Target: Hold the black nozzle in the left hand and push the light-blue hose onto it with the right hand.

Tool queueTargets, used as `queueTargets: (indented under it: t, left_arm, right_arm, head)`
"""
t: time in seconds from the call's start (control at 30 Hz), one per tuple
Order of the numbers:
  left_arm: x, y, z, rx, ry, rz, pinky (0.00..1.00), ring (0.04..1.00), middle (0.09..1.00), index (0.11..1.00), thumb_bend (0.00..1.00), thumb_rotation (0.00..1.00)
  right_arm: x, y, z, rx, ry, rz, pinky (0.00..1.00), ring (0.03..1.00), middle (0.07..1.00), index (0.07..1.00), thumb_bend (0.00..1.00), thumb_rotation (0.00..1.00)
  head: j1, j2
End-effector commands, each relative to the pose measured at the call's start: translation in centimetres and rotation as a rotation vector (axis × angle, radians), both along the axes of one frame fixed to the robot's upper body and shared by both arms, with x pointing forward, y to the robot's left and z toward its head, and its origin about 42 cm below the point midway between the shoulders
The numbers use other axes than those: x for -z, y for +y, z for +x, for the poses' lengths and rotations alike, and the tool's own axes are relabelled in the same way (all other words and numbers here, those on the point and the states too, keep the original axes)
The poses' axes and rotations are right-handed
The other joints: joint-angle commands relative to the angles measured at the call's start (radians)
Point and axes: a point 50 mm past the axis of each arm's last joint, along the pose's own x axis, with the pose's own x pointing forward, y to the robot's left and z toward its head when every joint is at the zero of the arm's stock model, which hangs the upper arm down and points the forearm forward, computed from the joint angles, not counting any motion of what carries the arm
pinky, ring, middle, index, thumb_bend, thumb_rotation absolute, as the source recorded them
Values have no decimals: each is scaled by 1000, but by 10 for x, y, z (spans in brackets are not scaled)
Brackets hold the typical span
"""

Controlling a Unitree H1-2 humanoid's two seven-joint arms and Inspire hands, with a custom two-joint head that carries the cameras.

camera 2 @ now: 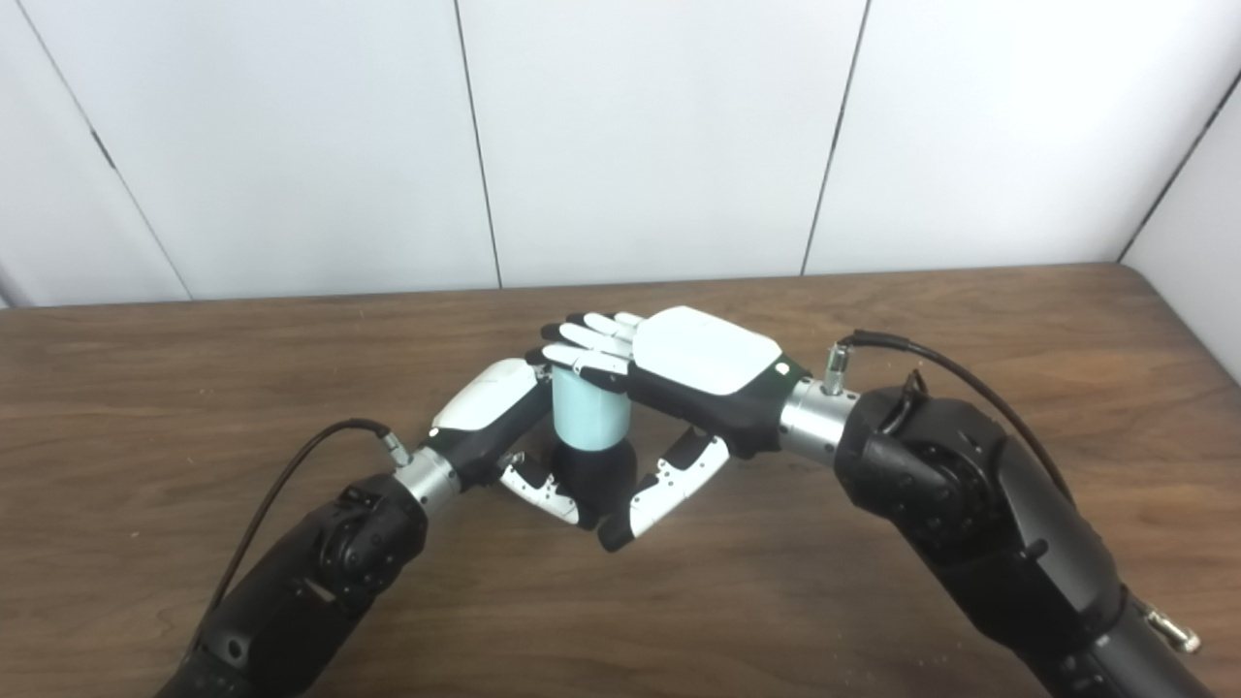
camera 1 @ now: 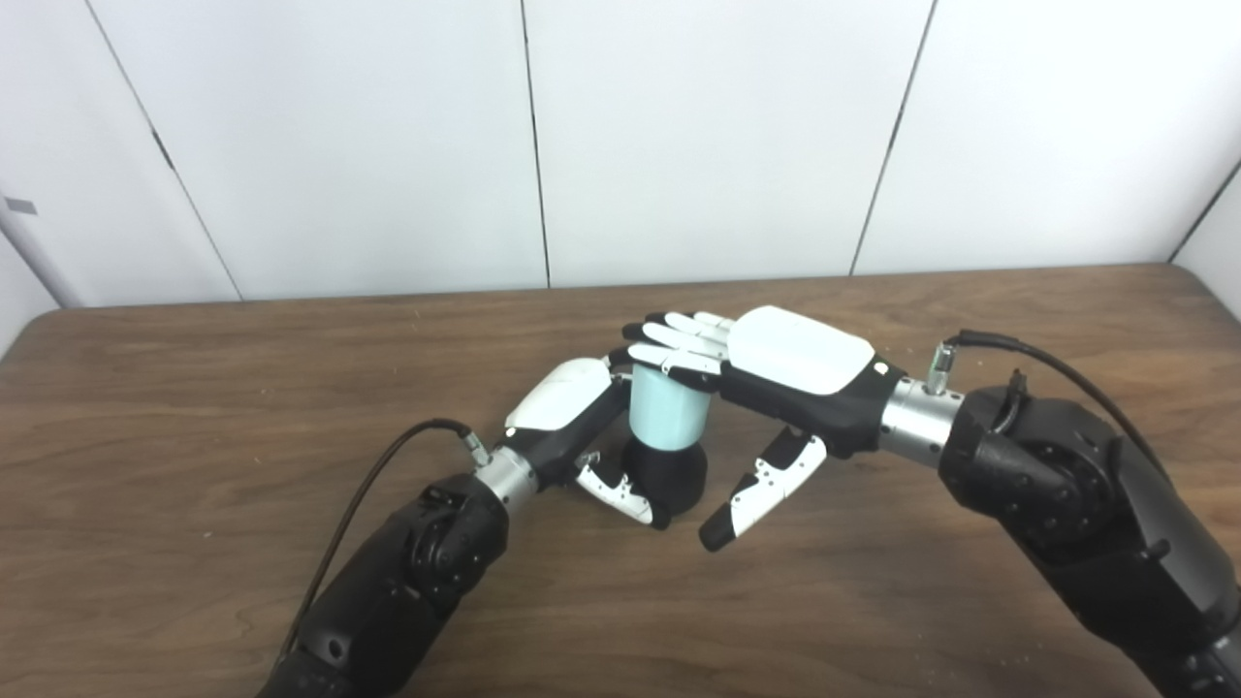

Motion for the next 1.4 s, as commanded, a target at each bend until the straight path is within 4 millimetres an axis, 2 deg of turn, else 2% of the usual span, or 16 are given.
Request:
queueTargets:
  t: [0.0, 0.23, 0.47, 0.6, 0.67, 0.7, 0.73, 0.83, 0.97, 1.23, 1.37]
  left_arm:
    - [18, 9, -4, -10, 69, 105, 1000, 586, 448, 498, 526, 0]
    - [18, 9, -3, -10, 71, 103, 1000, 585, 449, 498, 526, 0]
    - [19, 7, -4, -9, 72, 97, 1000, 585, 449, 498, 526, 0]
    - [21, 8, -4, -10, 76, 93, 1000, 585, 449, 498, 526, 0]
    - [22, 8, -4, -10, 77, 95, 1000, 585, 449, 498, 526, 0]
    - [22, 8, -4, -9, 76, 96, 1000, 585, 449, 498, 526, 0]
    - [22, 8, -4, -9, 76, 97, 1000, 585, 450, 498, 526, 0]
    - [21, 9, -4, -8, 72, 99, 1000, 585, 450, 498, 526, 0]
    - [22, 9, -3, -10, 71, 99, 1000, 585, 450, 498, 526, 0]
    - [22, 8, -4, -11, 68, 98, 1000, 585, 450, 498, 526, 0]
    - [22, 8, -4, -11, 72, 99, 1000, 585, 450, 498, 526, 0]
  right_arm:
    - [25, -5, -4, 21, 132, -88, 1000, 997, 1000, 968, 785, 816]
    - [20, -3, -4, 12, 107, -66, 1000, 997, 1000, 971, 775, 811]
    - [19, -5, -5, -19, 59, -8, 1000, 997, 1000, 970, 728, 761]
    - [8, -5, -3, -26, -3, 52, 989, 984, 992, 958, 713, 743]
    - [0, -5, -2, -18, -41, 90, 981, 988, 996, 981, 669, 697]
    - [-7, -5, -1, -4, -65, 138, 946, 967, 988, 966, 679, 656]
    - [-11, -5, 0, 5, -79, 170, 884, 935, 977, 954, 693, 527]
    - [-20, -5, 0, 80, -116, 295, 805, 895, 961, 944, 690, 354]
    - [-24, -8, 0, 198, -143, 411, 698, 850, 946, 937, 687, 222]
    - [-19, -17, 3, 313, -62, 500, 677, 848, 933, 952, 702, 195]
    - [-17, -21, 1, 324, -35, 514, 633, 822, 920, 945, 708, 204]
  head:
    - [-1, 1]
    - [-1, -1]
    - [-1, -3]
    - [1, -7]
    - [1, -7]
    - [1, -7]
    - [1, -7]
    - [-1, -10]
    - [-1, -10]
    - [-1, -9]
    - [1, -9]
